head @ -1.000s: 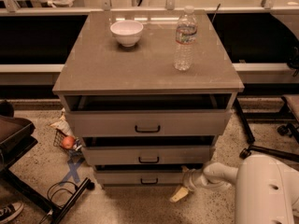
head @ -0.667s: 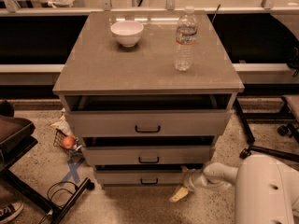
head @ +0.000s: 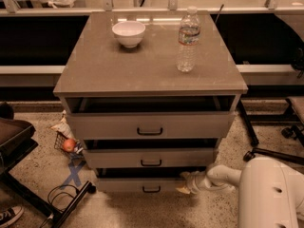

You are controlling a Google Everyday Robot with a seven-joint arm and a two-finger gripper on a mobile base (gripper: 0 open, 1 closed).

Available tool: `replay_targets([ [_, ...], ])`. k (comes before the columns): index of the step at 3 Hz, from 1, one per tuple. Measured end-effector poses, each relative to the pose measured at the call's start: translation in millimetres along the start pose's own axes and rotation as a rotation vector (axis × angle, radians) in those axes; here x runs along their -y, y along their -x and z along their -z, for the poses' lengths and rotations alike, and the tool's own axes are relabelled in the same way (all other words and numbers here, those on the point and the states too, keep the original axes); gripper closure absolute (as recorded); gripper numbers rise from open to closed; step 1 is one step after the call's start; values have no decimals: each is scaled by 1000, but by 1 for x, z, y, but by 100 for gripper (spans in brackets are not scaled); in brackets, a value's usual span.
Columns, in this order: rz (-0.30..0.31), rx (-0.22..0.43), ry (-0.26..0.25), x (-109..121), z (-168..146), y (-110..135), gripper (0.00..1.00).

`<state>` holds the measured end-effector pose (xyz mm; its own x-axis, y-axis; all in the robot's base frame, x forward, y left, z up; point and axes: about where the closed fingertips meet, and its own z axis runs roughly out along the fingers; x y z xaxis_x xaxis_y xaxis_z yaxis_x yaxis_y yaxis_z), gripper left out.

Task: Open bottom drawer

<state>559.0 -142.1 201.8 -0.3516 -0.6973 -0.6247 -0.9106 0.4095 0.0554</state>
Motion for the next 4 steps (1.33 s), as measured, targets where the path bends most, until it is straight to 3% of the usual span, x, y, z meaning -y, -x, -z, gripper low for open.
replay_targets([
  [1,0,0,0,0,1,1,87],
  [2,0,0,0,0,1,1,100],
  [3,-1,-3,6,-4,2,-1,100],
  [4,-7,-28,49,-32,10,-11,100],
])
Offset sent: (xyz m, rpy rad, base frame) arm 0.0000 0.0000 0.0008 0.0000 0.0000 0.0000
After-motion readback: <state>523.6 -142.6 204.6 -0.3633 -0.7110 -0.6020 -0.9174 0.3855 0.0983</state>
